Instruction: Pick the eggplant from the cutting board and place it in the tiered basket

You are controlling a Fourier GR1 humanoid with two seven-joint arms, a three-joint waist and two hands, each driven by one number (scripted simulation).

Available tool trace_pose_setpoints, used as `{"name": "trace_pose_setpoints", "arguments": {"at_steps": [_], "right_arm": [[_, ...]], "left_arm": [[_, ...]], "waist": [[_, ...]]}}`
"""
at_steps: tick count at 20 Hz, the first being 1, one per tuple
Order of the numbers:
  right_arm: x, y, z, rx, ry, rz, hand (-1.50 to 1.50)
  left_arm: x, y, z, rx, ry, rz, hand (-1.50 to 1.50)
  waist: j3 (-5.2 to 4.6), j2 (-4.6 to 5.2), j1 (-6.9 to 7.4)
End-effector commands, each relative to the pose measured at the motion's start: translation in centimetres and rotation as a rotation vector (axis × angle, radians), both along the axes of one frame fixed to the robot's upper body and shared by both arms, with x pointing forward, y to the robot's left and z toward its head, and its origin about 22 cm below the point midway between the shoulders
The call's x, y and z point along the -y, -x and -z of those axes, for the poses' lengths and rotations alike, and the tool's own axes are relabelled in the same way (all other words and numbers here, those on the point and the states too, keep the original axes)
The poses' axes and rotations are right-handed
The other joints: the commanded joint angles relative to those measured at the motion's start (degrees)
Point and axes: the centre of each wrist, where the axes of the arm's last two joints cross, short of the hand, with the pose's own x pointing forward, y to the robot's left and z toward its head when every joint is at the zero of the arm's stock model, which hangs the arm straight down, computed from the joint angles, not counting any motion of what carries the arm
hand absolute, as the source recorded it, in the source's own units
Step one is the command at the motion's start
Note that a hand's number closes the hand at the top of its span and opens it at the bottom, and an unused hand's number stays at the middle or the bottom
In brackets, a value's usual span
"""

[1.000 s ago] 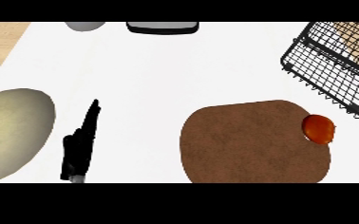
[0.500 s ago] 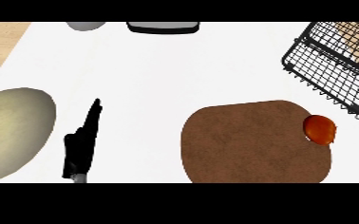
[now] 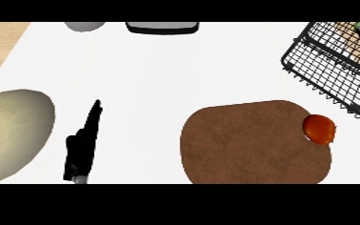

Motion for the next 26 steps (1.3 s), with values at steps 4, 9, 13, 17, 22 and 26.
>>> {"name": "trace_pose_setpoints", "arguments": {"at_steps": [4, 9, 13, 17, 22, 26], "right_arm": [[4.0, 2.5, -3.9, 0.269, 0.002, 0.143, -1.50], [7.8, 6.1, -5.3, 0.292, 0.029, 0.376, -1.50], [11.7, 10.4, -4.6, 0.295, -0.039, 0.479, -1.50], [15.0, 16.0, -8.1, 0.331, -0.047, 0.478, -1.50], [19.0, 23.3, -5.9, 0.283, -0.052, 0.433, -1.50], [21.1, 29.1, -6.2, 0.301, -0.072, 0.403, -1.50]], "left_arm": [[0.0, 1.2, 1.8, -0.052, 0.009, -0.010, 0.00], [-0.7, 0.0, 0.3, -0.072, 0.012, -0.041, 0.00], [-0.9, 2.0, 1.7, -0.081, 0.022, -0.059, 0.00], [-2.9, 3.0, 1.5, -0.078, 0.008, -0.073, 0.00], [-2.1, 1.2, 1.0, -0.076, 0.021, -0.127, 0.00], [-2.0, 1.7, 1.7, -0.071, 0.013, -0.096, 0.00]], "waist": [[-0.33, 0.03, -0.90], [-0.39, -0.46, -2.45], [-0.37, -0.59, -2.98], [-0.43, -1.14, -4.55], [-0.29, -1.27, -7.54], [-0.33, -0.85, -5.89]]}}
